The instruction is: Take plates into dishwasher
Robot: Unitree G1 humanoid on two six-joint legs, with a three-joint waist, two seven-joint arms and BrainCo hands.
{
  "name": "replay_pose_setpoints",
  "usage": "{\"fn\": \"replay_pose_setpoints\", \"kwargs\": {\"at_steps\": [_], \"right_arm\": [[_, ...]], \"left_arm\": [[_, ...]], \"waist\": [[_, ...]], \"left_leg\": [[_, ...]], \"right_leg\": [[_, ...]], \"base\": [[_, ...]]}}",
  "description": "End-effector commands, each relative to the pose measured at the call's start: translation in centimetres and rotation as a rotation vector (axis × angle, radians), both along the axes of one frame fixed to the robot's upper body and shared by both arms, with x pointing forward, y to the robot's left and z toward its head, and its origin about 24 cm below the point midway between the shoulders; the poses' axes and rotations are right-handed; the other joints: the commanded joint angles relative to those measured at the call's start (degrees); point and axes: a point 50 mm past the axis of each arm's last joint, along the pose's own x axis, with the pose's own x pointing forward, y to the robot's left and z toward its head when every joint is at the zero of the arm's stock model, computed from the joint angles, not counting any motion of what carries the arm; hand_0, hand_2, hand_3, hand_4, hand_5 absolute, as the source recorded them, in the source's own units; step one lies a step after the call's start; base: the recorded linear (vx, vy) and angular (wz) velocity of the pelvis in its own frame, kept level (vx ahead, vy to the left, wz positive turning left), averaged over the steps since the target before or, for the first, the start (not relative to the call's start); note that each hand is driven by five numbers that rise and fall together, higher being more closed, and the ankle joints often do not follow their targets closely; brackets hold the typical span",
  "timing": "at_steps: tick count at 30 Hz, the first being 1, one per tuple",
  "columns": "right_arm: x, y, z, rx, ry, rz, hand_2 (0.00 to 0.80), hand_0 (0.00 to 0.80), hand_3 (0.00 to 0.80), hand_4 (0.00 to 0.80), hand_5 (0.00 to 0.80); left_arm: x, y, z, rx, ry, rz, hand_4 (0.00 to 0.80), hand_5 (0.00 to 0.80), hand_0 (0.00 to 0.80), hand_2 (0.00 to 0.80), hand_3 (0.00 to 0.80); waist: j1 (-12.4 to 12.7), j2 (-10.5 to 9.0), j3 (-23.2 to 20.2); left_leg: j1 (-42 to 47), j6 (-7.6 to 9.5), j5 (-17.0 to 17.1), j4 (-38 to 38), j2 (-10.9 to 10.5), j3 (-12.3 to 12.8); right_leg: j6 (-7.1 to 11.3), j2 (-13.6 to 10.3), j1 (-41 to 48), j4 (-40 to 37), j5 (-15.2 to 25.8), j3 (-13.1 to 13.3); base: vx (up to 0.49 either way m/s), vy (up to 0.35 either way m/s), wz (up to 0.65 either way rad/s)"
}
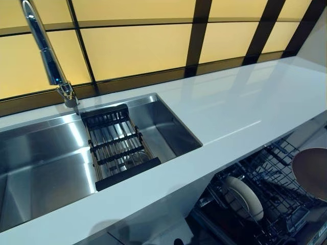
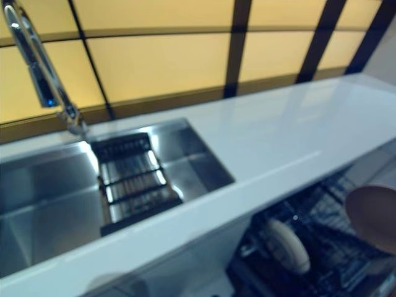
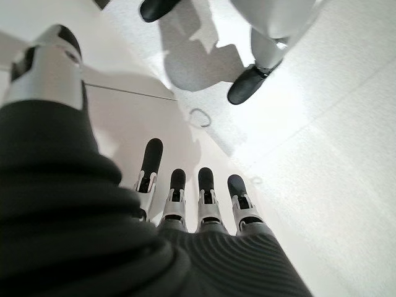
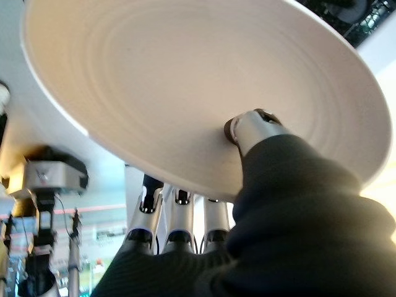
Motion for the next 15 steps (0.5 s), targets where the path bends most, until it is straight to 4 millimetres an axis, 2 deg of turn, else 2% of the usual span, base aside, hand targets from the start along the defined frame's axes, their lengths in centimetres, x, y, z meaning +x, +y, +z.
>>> {"fn": "replay_pose_setpoints", "kwargs": {"at_steps": [1,7,11,15], "right_arm": [[1.5,0.9,1.9,0.018,-0.105,0.034,0.8,0.8,0.8,0.8,0.8],[2.2,1.7,0.4,0.025,-0.073,0.065,0.8,0.8,0.8,0.8,0.8],[2.3,1.9,0.1,0.026,-0.087,0.07,0.8,0.8,0.8,0.8,0.8],[3.3,2.7,0.4,0.054,-0.123,0.098,0.8,0.8,0.8,0.8,0.8]], "left_arm": [[3.9,1.7,1.9,0.049,-0.118,-0.02,0.0,0.0,0.0,0.0,0.0],[4.8,0.9,1.9,0.025,-0.134,-0.025,0.0,0.0,0.0,0.0,0.0],[5.1,0.7,1.9,0.021,-0.135,-0.026,0.0,0.0,0.0,0.0,0.0],[5.4,0.3,1.9,0.01,-0.132,-0.032,0.0,0.0,0.0,0.0,0.0]], "waist": [[-0.26,-0.3,1.0],[-1.69,1.47,1.58],[-1.99,2.07,1.6],[-2.09,2.89,1.75]], "left_leg": [[0.83,3.63,-2.21,0.29,-1.49,-2.38],[0.91,3.6,-2.31,0.38,-1.91,-1.34],[0.86,3.49,-2.34,0.37,-1.93,-1.07],[0.68,3.41,-2.36,0.4,-2.1,-0.89]], "right_leg": [[3.67,0.03,0.36,0.08,-0.19,-1.32],[3.53,0.13,-0.01,0.09,-0.28,-0.53],[3.49,0.06,-0.09,0.09,-0.43,-0.56],[3.45,0.0,-0.44,0.14,-0.55,-0.45]], "base": [[-0.014,0.005,-0.12],[-0.002,0.007,-0.07],[0.006,0.003,-0.11],[-0.001,0.002,-0.1]]}}
